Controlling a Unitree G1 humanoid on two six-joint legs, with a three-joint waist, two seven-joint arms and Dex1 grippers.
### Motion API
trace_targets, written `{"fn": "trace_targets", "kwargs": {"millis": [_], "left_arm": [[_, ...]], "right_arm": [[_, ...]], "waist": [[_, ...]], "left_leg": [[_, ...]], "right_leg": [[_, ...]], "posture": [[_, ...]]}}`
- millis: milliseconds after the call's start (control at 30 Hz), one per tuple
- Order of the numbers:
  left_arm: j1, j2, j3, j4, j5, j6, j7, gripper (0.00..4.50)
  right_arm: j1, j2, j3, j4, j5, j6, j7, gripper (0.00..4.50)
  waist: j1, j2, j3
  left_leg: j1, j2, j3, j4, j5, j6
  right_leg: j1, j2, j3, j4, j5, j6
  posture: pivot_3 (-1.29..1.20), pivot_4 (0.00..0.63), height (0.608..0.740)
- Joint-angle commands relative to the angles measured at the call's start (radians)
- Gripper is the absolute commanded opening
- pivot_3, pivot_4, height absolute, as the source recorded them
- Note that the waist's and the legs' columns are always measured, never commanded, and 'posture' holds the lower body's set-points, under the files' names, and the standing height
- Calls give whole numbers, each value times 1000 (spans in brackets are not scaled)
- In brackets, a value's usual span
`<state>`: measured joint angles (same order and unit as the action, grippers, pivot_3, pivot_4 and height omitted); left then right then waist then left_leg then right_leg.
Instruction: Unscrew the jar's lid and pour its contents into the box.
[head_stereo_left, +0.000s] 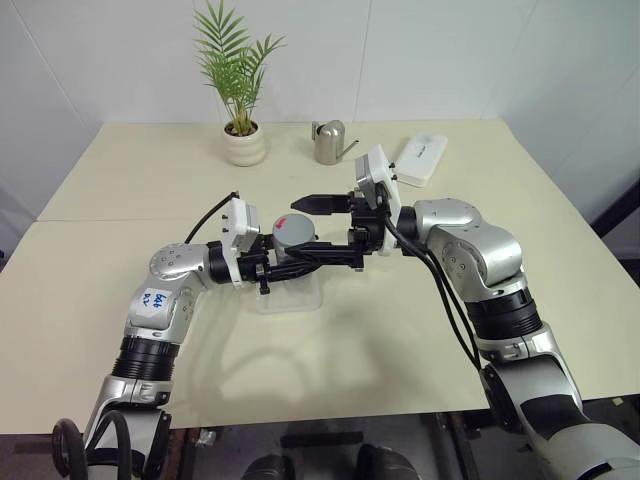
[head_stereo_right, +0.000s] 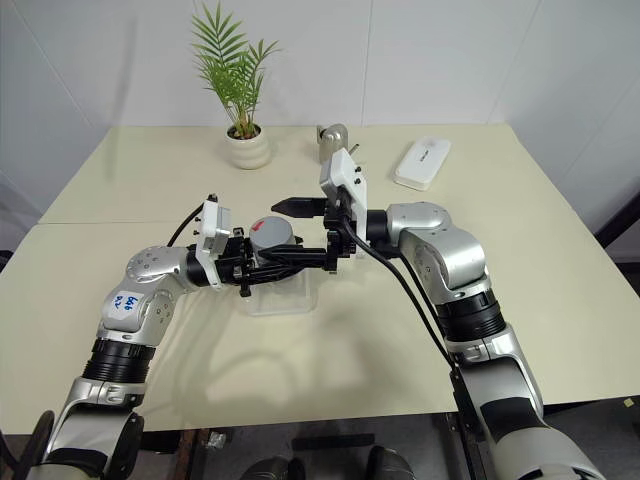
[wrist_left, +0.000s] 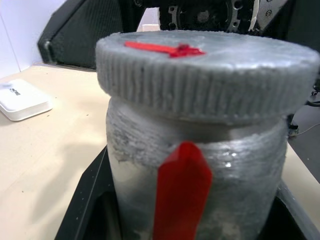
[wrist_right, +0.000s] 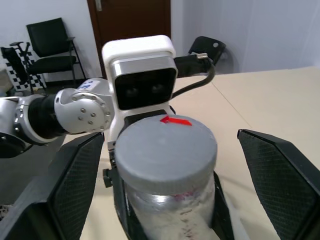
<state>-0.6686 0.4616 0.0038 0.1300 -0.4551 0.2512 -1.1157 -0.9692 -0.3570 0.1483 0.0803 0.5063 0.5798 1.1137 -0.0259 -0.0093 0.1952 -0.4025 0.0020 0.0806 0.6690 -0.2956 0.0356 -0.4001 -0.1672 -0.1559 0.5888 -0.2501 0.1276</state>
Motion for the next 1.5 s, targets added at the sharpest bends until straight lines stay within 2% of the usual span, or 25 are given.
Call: {"fn": "trace_targets", "kwargs": {"millis": [33,467,567,700,733,967,1233,1367,1500], "left_arm": [[2,9,13,-42,-11,-10,-4,1947],[5,10,13,-44,-12,-10,-3,1947],[6,12,14,-47,-11,-9,-2,1947],[8,16,14,-49,-12,-7,-3,1947],[7,16,14,-48,-12,-7,-3,1947],[14,20,14,-56,-12,-5,-3,1947],[53,39,32,-81,-28,12,-2,1947],[59,42,45,-88,-38,21,5,1947],[51,41,61,-87,-47,29,14,1947]], "right_arm": [[-7,-7,-23,-43,19,-1,7,4484],[-25,27,-1,-24,-12,-11,-7,4484],[-25,34,-5,-25,-12,-13,-11,3871],[-32,48,-14,-53,6,1,-20,2607],[-33,51,-16,-61,12,6,-23,2541],[-13,60,-83,-93,85,58,-64,2541],[164,-65,-264,-143,147,122,-178,2541],[317,-123,-322,-133,74,19,-222,2541],[487,-150,-330,-55,-59,-179,-266,2541]], "waist": [[0,0,0],[0,0,0],[0,0,0],[0,0,0],[0,0,0],[0,0,0],[16,0,0],[25,0,0],[25,0,0]], "left_leg": [[0,0,0,0,0,0],[0,0,0,0,0,0],[0,0,0,0,0,0],[0,0,0,0,0,0],[0,0,0,0,0,0],[0,0,0,0,0,0],[0,0,0,0,0,0],[0,-1,1,-1,0,0],[0,-1,8,-1,0,0]], "right_leg": [[0,0,0,0,0,0],[0,0,0,0,0,0],[0,0,0,0,0,0],[0,0,0,0,0,0],[0,0,0,0,0,0],[0,0,0,0,0,0],[0,0,0,-1,0,0],[0,0,0,-1,0,0],[0,0,1,-1,0,0]], "posture": [[0,150,740],[0,150,740],[0,150,740],[0,150,740],[0,150,740],[0,150,740],[0,150,740],[0,150,740],[0,150,740]]}}
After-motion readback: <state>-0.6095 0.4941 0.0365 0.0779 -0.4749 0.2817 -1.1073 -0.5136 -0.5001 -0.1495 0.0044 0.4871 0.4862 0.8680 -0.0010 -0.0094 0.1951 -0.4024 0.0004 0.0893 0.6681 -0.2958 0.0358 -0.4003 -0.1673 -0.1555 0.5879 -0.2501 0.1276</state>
